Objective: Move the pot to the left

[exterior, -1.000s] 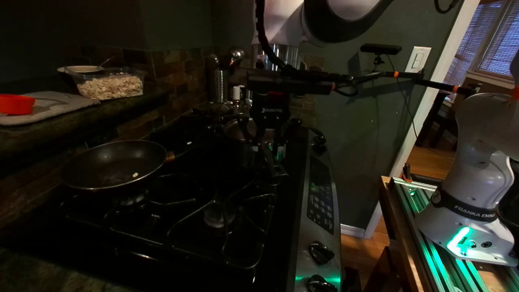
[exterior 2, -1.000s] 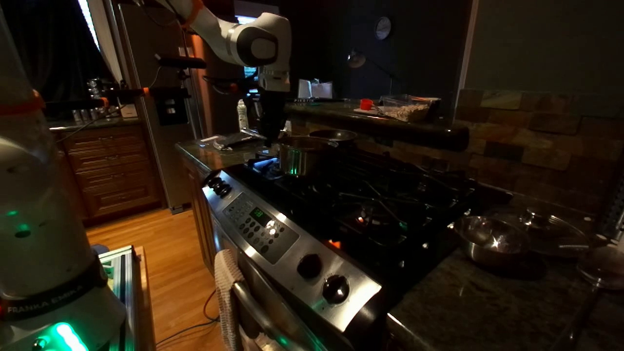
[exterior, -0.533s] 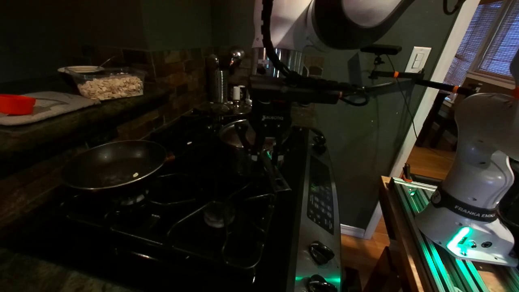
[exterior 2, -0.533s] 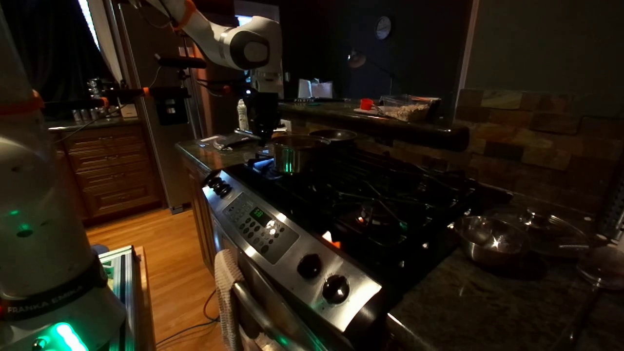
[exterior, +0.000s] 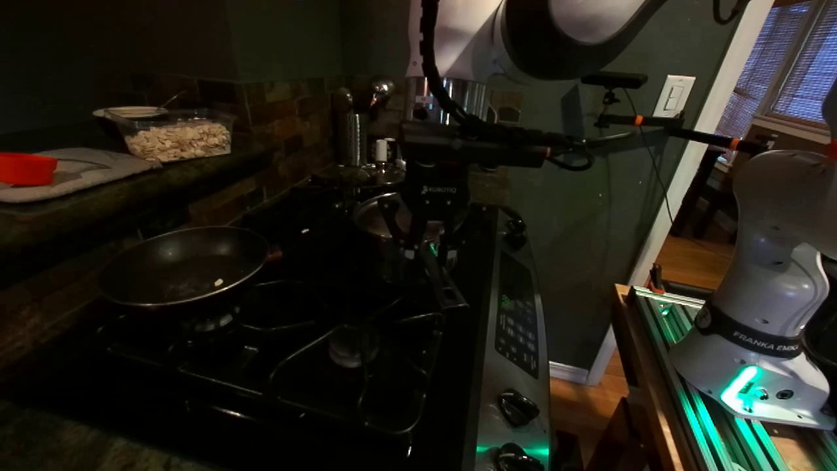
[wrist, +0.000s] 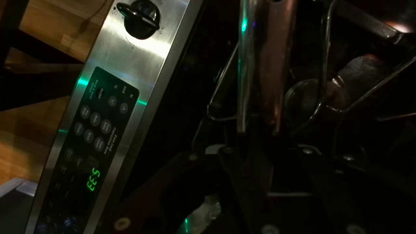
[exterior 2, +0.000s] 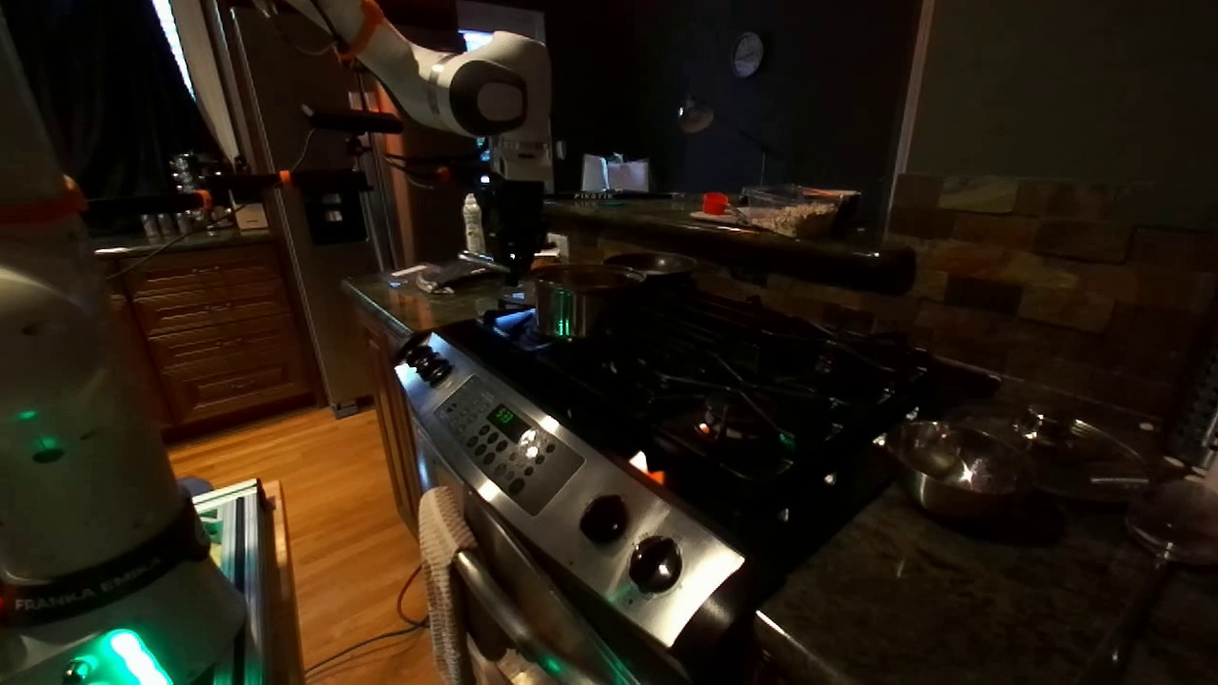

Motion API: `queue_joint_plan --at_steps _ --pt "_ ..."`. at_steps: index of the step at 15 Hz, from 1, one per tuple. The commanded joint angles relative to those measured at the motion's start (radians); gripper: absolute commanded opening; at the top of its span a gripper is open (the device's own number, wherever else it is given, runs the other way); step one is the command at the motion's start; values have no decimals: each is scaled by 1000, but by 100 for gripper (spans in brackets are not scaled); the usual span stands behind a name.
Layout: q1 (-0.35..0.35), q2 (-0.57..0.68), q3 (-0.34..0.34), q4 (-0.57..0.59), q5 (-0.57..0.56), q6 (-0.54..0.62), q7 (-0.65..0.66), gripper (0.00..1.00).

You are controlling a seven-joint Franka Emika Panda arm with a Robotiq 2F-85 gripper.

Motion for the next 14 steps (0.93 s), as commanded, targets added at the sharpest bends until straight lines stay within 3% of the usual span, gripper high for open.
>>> queue_joint_plan --at_steps 1,7,14 --pt "19 17 14 20 38 38 45 8" --pt "52 30 40 24 66 137 202 8" --pt "97 103 66 61 -39 194 379 8"
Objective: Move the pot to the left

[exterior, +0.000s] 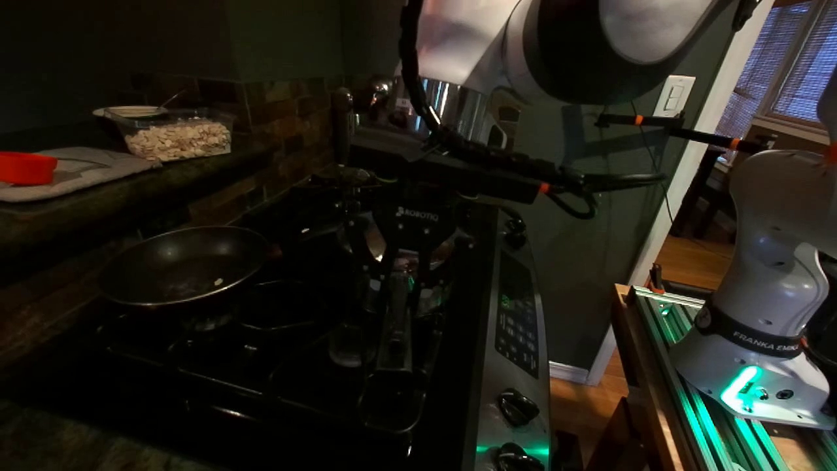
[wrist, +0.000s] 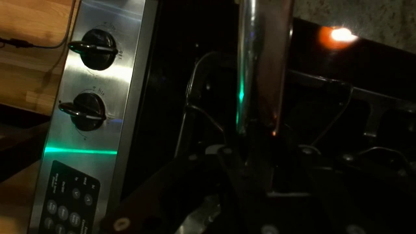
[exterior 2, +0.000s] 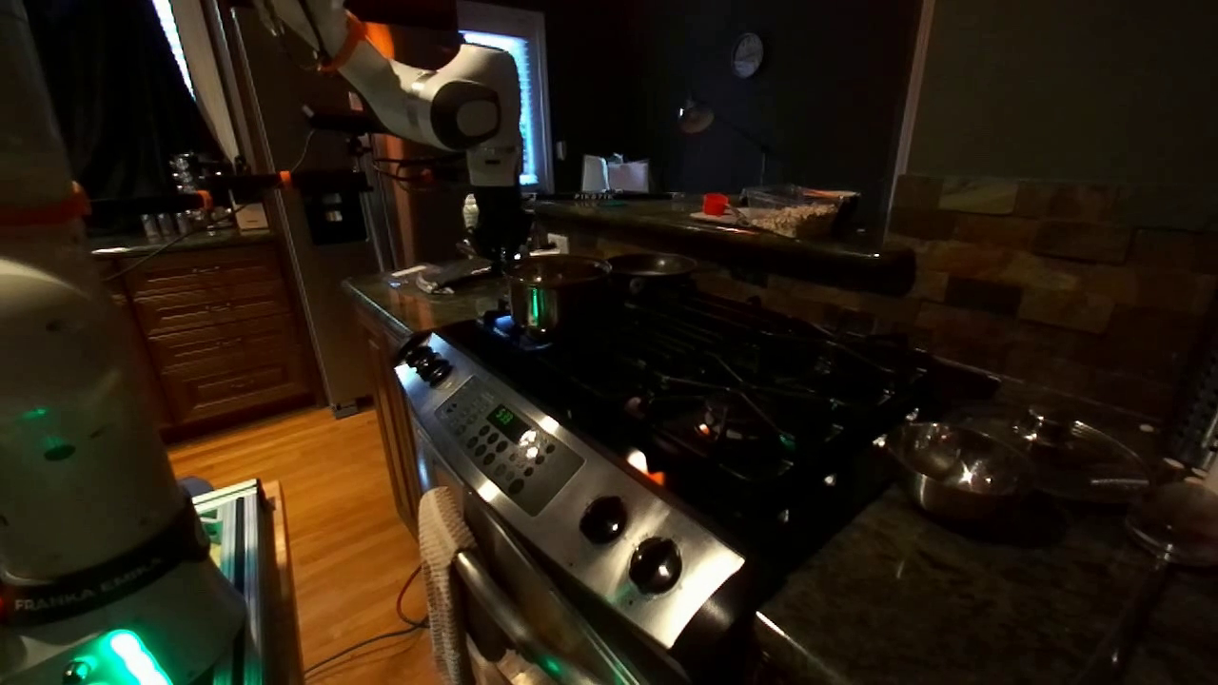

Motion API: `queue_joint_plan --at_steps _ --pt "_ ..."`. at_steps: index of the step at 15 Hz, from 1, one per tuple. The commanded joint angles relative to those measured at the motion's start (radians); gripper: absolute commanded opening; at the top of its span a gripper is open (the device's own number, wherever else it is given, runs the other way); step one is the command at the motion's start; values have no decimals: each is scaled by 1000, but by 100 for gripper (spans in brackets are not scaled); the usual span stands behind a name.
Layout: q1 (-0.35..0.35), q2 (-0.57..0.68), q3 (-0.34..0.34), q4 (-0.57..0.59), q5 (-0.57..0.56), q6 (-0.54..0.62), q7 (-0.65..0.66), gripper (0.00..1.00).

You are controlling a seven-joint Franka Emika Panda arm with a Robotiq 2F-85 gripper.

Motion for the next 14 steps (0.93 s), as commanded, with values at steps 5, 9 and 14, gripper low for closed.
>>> queue_joint_plan --at_steps 5,9,14 --pt "57 137 7 148 -122 -19 116 8" --pt "78 199 6 231 -106 -44 69 8" --pt "98 248 -4 304 -107 -85 76 8"
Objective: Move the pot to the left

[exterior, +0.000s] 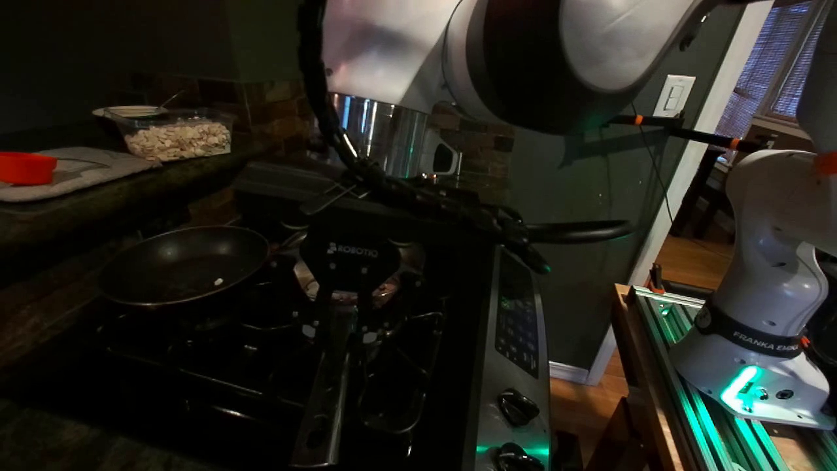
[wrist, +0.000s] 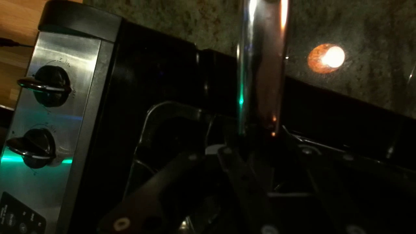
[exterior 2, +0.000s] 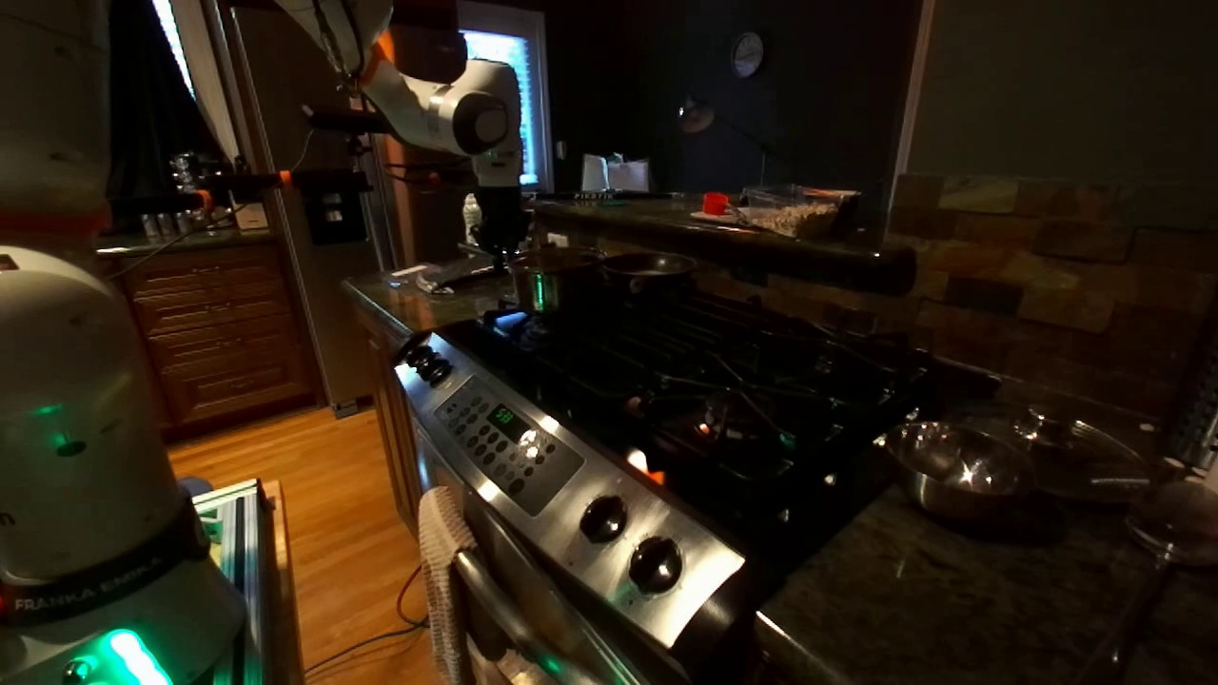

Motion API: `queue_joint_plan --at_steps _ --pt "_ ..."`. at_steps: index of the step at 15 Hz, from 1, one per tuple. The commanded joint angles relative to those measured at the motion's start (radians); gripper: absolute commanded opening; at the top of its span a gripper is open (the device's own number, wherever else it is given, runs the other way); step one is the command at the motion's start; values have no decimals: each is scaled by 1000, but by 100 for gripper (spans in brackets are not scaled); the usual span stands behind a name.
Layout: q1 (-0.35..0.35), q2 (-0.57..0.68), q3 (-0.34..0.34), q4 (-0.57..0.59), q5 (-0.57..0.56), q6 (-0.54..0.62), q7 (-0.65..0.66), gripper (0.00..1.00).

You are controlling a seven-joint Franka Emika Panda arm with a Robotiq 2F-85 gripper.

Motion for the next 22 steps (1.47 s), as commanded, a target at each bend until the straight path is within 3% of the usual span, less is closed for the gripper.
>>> queue_joint_plan --at_steps 1,7,8,9,15,18,22 --pt "20 53 -10 76 -3 -55 3 8" --pt "28 84 -15 124 0 -86 -3 8" --pt "26 87 -12 130 10 -89 -14 43" --pt "25 89 -10 134 17 -90 -23 58" --pt "36 88 -8 145 16 -92 -34 99" --pt "57 58 -4 160 -4 -143 -32 100" --pt "77 14 -13 232 -117 -320 -97 100"
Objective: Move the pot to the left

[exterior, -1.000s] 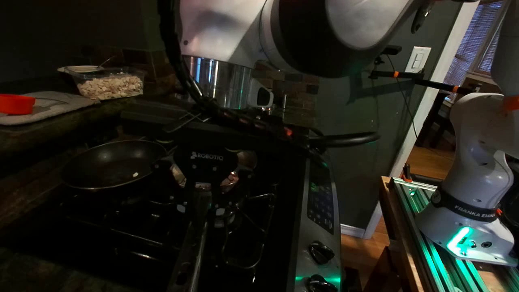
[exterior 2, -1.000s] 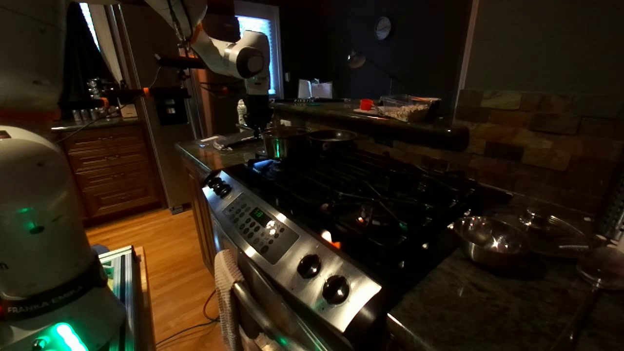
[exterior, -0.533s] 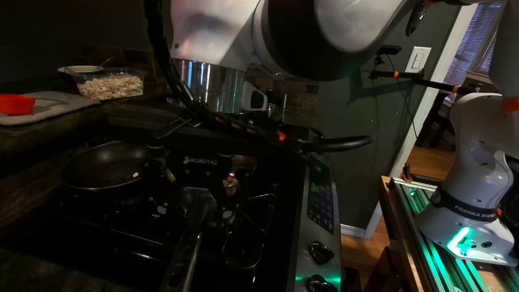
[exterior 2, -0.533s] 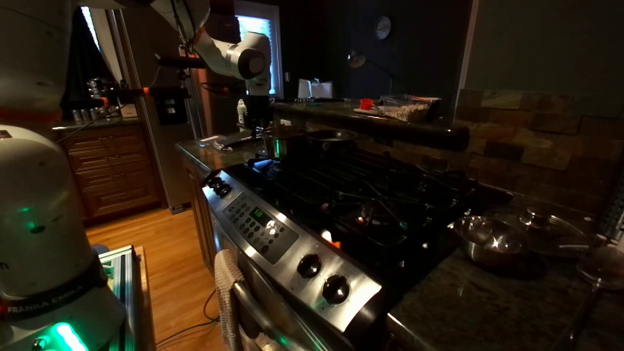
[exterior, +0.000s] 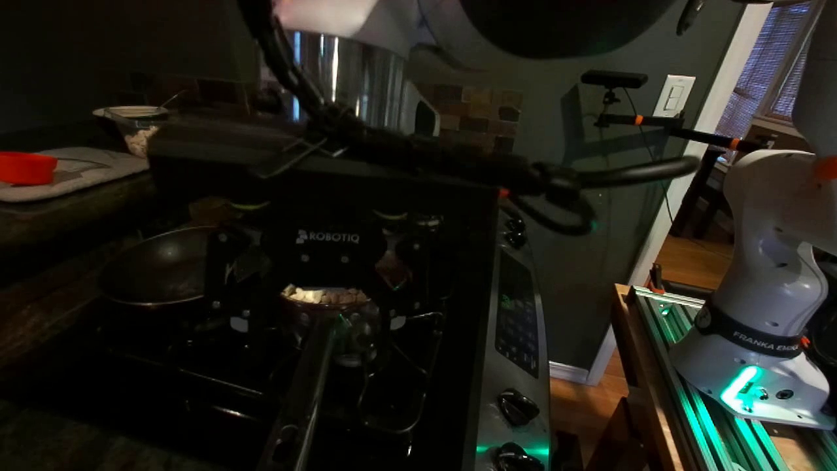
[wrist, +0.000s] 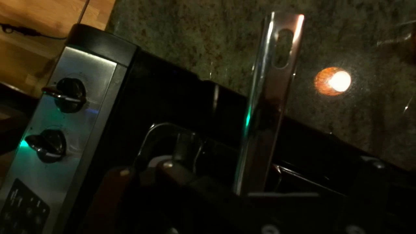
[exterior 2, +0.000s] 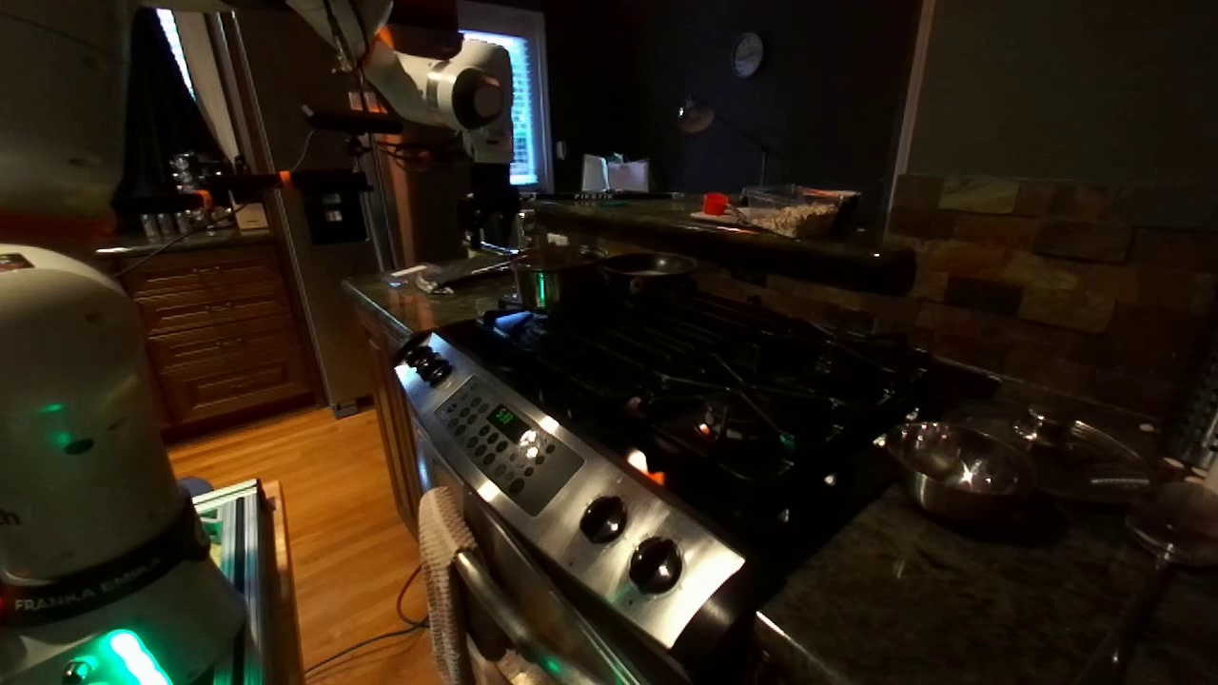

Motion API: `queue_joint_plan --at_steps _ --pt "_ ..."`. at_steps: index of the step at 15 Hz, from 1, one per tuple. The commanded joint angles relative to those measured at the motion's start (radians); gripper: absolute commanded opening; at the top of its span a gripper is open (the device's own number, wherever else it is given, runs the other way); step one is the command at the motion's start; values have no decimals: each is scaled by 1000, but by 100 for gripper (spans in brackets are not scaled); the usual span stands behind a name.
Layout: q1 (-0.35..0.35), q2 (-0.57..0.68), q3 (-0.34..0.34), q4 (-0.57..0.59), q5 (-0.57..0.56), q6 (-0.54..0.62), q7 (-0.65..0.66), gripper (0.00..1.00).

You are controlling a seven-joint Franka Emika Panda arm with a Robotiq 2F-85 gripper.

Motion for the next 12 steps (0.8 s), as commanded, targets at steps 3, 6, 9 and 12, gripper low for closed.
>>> queue_joint_plan --at_steps 3,6,9,12 --pt "6 -67 -33 123 -223 -296 -111 100" --pt "-10 -74 -57 193 -363 -430 -176 100" --pt "-50 -86 -75 248 -375 -539 -291 100" --pt "-100 -87 -93 301 -330 -633 -455 100"
